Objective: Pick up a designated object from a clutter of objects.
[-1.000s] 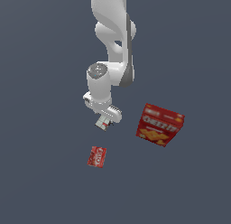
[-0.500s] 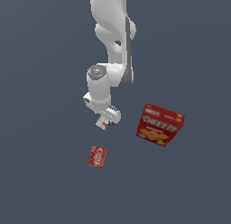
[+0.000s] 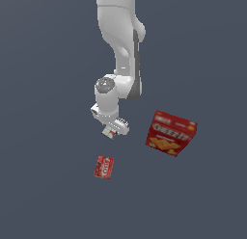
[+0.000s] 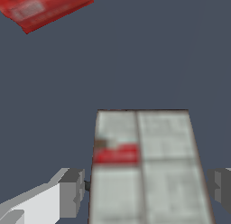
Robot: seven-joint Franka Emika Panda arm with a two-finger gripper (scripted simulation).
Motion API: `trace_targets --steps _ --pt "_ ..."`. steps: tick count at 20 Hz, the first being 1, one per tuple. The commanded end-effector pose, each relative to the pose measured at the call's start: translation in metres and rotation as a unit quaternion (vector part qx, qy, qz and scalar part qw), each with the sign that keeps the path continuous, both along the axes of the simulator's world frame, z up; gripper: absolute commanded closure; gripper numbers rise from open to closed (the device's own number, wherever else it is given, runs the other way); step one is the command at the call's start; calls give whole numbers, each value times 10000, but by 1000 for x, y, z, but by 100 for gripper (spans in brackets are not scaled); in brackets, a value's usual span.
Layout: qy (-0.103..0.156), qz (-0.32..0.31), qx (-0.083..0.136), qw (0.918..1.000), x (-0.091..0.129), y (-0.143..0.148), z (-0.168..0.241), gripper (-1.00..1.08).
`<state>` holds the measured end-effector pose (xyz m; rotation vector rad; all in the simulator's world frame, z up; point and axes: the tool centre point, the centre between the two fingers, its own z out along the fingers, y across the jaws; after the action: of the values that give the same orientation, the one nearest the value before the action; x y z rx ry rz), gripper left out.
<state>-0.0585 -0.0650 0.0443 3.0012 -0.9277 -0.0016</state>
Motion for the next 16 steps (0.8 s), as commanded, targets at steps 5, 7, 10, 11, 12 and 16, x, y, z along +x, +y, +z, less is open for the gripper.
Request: trace_targets --steps 5,7,10,11,12,16 --pt "-5 -6 0 10000 0 0 -14 -92" --pt "-5 -6 0 10000 0 0 -14 108" --pt "-5 -6 0 10000 0 0 -14 108" --pt "-5 -6 0 10000 0 0 -14 108" --pt "-5 -6 0 10000 0 0 -14 108" --pt "-5 -6 0 10000 0 0 -14 108"
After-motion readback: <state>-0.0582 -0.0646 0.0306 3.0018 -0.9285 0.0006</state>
